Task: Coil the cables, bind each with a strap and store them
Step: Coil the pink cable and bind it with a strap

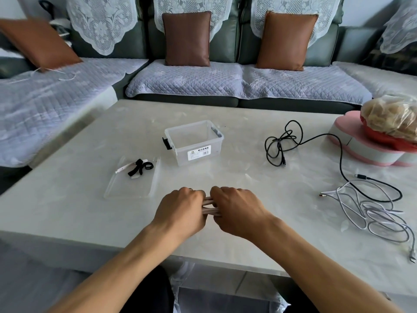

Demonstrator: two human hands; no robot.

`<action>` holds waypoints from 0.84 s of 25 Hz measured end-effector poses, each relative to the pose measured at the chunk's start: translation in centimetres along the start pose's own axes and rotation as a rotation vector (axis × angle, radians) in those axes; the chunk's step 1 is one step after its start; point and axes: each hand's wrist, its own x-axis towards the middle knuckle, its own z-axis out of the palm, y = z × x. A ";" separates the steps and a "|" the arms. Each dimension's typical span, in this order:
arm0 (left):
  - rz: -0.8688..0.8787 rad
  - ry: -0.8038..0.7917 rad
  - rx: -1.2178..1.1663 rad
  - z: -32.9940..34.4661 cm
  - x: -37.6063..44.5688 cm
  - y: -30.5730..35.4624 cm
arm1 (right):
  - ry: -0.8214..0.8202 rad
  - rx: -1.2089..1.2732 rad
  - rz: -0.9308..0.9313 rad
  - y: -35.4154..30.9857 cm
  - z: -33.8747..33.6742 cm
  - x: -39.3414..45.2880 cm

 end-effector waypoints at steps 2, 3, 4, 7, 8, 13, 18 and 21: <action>0.011 0.031 0.012 -0.4 -0.6 -0.2 | 0.036 0.021 -0.025 -0.1 -0.1 -0.2; 0.009 0.053 0.014 -0.5 -0.8 -0.3 | 0.043 0.038 -0.038 -0.3 -0.2 -0.2; 0.001 0.072 0.021 -0.5 -1.0 -0.5 | 0.041 0.054 -0.048 -0.4 -0.2 0.0; -0.026 0.101 0.020 0.2 -1.3 -1.5 | 0.017 0.084 -0.058 -0.8 0.1 0.9; -0.046 0.103 0.012 0.5 -1.3 -1.9 | 0.016 0.100 -0.052 -1.0 0.3 1.4; -0.218 0.183 -0.013 1.2 -0.2 -6.3 | 0.100 0.254 0.019 -1.2 1.2 4.7; -0.389 0.272 -0.109 2.9 -0.6 -12.9 | 0.124 0.377 0.083 -2.3 2.1 9.5; -0.528 0.336 -0.178 3.8 -1.5 -16.1 | 0.165 0.420 0.057 -4.2 3.0 13.2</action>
